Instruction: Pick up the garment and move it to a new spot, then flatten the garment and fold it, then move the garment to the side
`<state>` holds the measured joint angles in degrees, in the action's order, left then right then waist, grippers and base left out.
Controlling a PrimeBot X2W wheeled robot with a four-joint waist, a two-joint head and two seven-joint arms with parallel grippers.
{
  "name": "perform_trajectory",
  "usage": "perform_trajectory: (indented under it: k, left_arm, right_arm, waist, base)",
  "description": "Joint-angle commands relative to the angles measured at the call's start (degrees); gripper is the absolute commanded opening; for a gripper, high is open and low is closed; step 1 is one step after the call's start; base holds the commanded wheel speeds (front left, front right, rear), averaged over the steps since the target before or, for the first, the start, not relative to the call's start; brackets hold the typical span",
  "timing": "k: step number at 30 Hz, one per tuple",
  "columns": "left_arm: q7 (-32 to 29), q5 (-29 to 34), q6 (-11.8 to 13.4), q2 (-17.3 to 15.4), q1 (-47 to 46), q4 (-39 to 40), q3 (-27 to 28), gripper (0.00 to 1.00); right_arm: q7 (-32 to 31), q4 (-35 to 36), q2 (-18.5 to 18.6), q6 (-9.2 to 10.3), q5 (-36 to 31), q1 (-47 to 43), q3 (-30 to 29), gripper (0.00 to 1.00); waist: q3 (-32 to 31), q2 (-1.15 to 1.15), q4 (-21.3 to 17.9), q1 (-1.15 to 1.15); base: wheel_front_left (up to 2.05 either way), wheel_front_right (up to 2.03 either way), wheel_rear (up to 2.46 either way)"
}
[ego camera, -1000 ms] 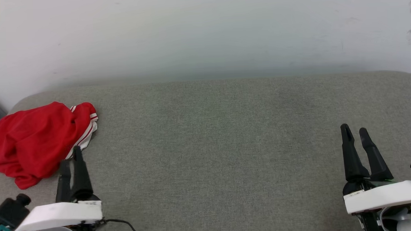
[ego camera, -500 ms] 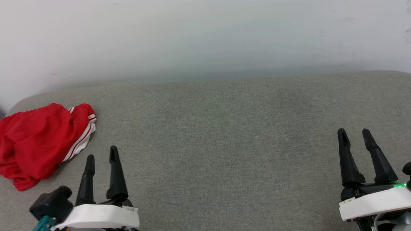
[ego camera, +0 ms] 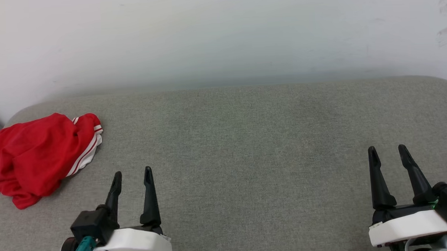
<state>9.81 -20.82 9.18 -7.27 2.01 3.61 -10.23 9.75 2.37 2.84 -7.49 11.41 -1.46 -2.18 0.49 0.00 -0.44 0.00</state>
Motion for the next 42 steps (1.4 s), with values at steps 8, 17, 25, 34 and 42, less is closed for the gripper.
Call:
perform_trajectory:
  k: [8, 17, 25, 34, 42]
  left_arm:
    - [1.35, 2.33, -0.49, -0.64, 0.54, -1.3, -2.22, 1.0]
    - [2.5, 5.57, -4.54, 1.06, 1.74, -2.33, -0.72, 1.0]
    - [3.63, 6.21, -10.01, 3.83, 3.31, -3.19, 4.83, 1.0]
    - [4.58, 8.84, -12.7, 4.41, 3.86, -4.65, 6.0, 1.0]
    - [5.38, 13.32, -11.64, 4.4, 4.12, -5.34, 4.66, 1.0]
  right_arm:
    - [1.42, 1.03, 0.08, 0.0, -4.32, -0.9, 0.5, 1.0]
    - [2.49, 1.17, 0.07, 0.0, -6.48, -1.57, 1.4, 1.0]
    - [3.62, 0.55, 0.07, 0.0, -3.66, -2.49, 1.13, 1.0]
    - [4.61, -0.94, 0.05, 0.01, -3.55, -3.06, 1.67, 1.0]
    - [5.46, -0.99, 0.04, 0.01, -6.31, -3.19, 1.74, 1.0]
  waist:
    - [-0.12, 0.0, 0.01, 0.0]
    - [-0.24, 0.0, 0.04, 0.0]
    - [-0.38, 0.0, 0.05, 0.0]
    - [-0.37, 0.0, -0.07, 0.0]
    - [-0.25, 0.0, -0.05, 0.0]
  base:
    - [0.0, 0.0, 0.0]
    - [0.0, 0.0, 0.0]
    - [0.0, 0.0, 0.0]
    - [0.0, 0.0, 0.0]
    - [0.0, 0.0, 0.0]
